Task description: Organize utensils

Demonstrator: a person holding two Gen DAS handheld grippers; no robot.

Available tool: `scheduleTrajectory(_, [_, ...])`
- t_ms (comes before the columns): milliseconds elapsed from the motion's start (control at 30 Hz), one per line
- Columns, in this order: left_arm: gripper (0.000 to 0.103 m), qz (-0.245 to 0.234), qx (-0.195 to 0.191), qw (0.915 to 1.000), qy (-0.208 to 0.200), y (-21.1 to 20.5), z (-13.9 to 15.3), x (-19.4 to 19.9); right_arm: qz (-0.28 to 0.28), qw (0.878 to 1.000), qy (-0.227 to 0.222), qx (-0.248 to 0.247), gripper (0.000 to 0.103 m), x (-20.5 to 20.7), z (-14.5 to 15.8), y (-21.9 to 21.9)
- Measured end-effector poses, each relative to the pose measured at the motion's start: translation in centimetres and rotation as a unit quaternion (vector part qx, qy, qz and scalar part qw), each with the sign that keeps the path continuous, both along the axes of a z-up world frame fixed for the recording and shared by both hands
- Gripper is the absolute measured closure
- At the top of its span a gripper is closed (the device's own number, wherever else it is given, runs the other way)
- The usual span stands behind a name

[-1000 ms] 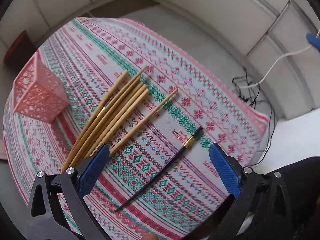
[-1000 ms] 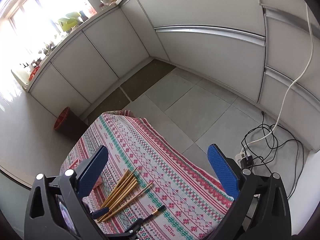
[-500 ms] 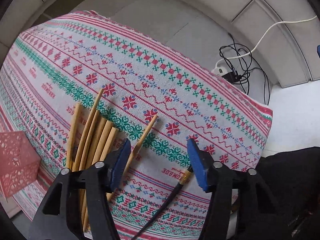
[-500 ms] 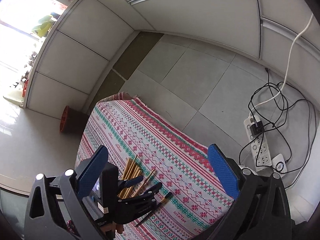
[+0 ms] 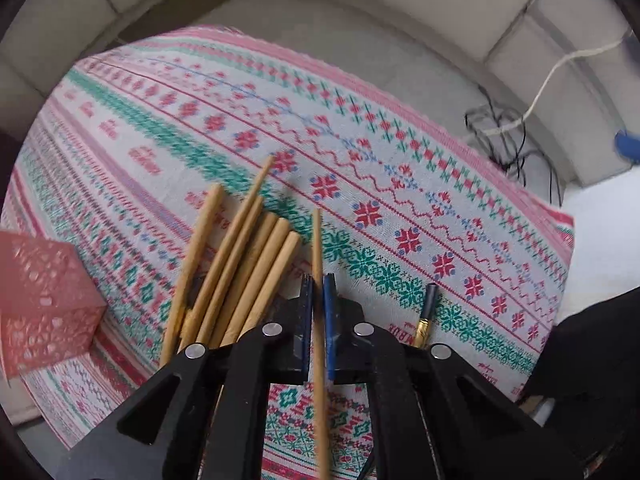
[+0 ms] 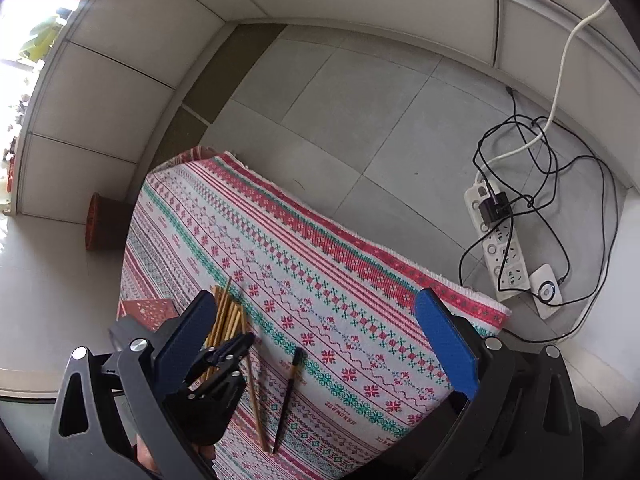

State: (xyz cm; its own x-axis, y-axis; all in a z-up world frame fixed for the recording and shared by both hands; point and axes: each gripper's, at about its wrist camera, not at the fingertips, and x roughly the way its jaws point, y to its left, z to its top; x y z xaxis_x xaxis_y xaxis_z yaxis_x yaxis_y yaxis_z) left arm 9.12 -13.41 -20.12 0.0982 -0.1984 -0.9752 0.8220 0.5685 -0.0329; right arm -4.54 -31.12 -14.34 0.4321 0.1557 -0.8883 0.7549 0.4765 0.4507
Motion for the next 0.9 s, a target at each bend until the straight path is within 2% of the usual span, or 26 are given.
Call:
scheduleTrajectory(100, [0.098, 0.030, -0.064, 0.9971, -0.026, 3.8, 4.7, -0.8, 0.020, 0.999, 0.034, -0.005, 0.006, 0.5, -1.6, 2.1])
scheduleTrajectory(200, [0.098, 0.066, -0.129, 0.9884, -0.046, 8.3, 9.7, -2.4, 0.068, 0.995, 0.074, -0.017, 0.012, 1.8, -3.5, 5.3])
scheduleTrajectory(267, [0.098, 0.084, -0.170, 0.9799, -0.064, 10.6, 11.9, -4.2, 0.094, 0.990, 0.104, -0.014, 0.028, 2.5, -5.0, 7.5])
scheduleTrajectory(300, [0.098, 0.092, -0.180, 0.9765, -0.075, 10.7, 12.3, -5.3, 0.107, 0.987, 0.118, -0.008, 0.032, 2.9, -6.0, 8.7])
scheduleTrajectory(500, [0.098, 0.103, -0.220, 0.9620, -0.125, 14.1, 16.3, -7.4, 0.112, 0.980, 0.162, -0.004, 0.045, 4.8, -8.9, 13.6])
scheduleTrajectory(533, [0.098, 0.107, -0.225, 0.9598, -0.130, 14.7, 16.8, -7.6, 0.111, 0.979, 0.170, -0.019, 0.045, 5.2, -8.9, 14.2])
scheduleTrajectory(600, [0.098, 0.115, -0.236, 0.9545, -0.142, 15.7, 17.4, -7.8, 0.110, 0.978, 0.173, -0.042, 0.053, 5.9, -8.5, 15.0])
scheduleTrajectory(633, [0.098, 0.120, -0.240, 0.9521, -0.147, 16.1, 17.8, -7.8, 0.103, 0.979, 0.172, -0.050, 0.073, 6.0, -8.3, 15.1])
scheduleTrajectory(667, [0.098, 0.126, -0.245, 0.9492, -0.152, 16.7, 18.3, -7.7, 0.101, 0.978, 0.174, -0.056, 0.088, 6.1, -8.3, 15.2])
scheduleTrajectory(800, [0.098, 0.149, -0.262, 0.9389, -0.167, 18.0, 19.7, -7.9, 0.089, 0.984, 0.148, -0.038, 0.095, 5.9, -8.2, 14.4])
scheduleTrajectory(900, [0.098, 0.163, -0.270, 0.9320, -0.179, 18.5, 20.4, -8.2, 0.078, 0.990, 0.114, -0.028, 0.096, 5.0, -6.8, 13.1])
